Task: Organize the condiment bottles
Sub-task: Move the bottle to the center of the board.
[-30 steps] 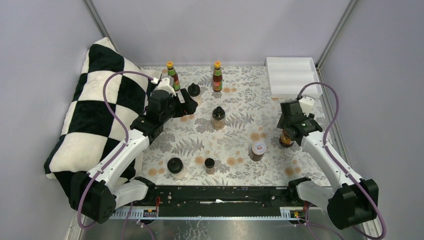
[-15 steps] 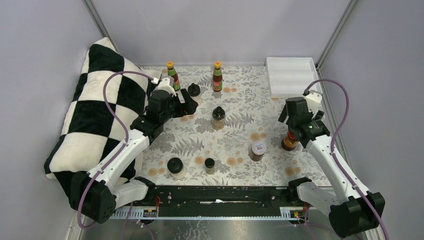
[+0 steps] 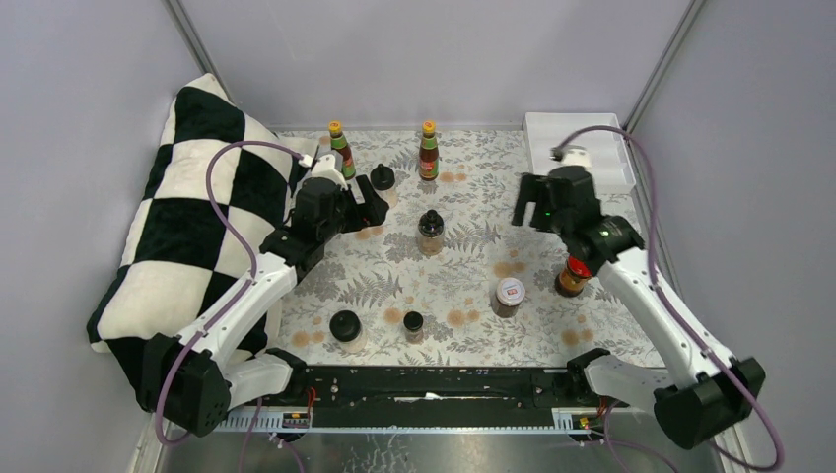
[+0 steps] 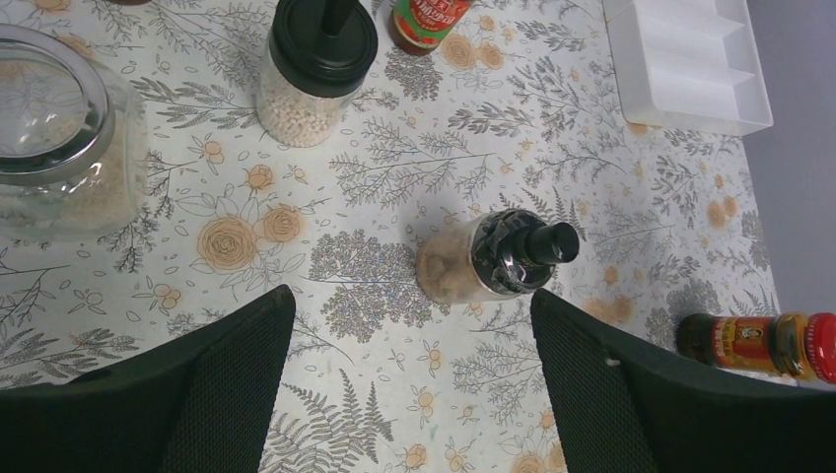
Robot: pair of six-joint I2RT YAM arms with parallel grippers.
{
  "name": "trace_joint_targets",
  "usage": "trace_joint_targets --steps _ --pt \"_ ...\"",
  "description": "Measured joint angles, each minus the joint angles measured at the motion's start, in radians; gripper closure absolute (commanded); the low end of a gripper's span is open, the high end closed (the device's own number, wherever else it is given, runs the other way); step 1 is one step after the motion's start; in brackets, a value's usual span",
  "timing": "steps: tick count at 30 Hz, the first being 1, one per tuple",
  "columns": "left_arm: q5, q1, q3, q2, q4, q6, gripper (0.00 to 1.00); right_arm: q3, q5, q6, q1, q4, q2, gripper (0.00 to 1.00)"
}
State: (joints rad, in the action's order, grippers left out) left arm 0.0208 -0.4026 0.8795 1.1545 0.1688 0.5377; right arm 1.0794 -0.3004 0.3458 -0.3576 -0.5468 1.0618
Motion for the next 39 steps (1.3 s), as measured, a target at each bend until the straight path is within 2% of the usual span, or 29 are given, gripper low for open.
trace_joint_targets --steps 6,9,21,36,39 --pt "0.004 0.035 0.0 0.017 0.003 0.011 0.06 0.04 0.067 -0.083 -0.216 0.094 0.192 0.02" --pt "0.004 0.063 0.0 0.017 0.004 0.013 0.06 0.053 0.094 -0.123 -0.273 0.151 0.289 0.01" --pt "-0.003 0.095 0.0 0.017 0.011 0.013 0.06 0.184 0.219 -0.215 -0.312 0.298 0.554 0.0" --pt "-0.032 0.109 -0.005 0.017 0.011 0.013 0.06 0.337 0.258 -0.267 -0.335 0.289 0.769 0.0" --pt "-0.034 0.111 -0.008 0.017 0.012 0.013 0.06 0.341 0.258 -0.267 -0.335 0.29 0.805 0.06"
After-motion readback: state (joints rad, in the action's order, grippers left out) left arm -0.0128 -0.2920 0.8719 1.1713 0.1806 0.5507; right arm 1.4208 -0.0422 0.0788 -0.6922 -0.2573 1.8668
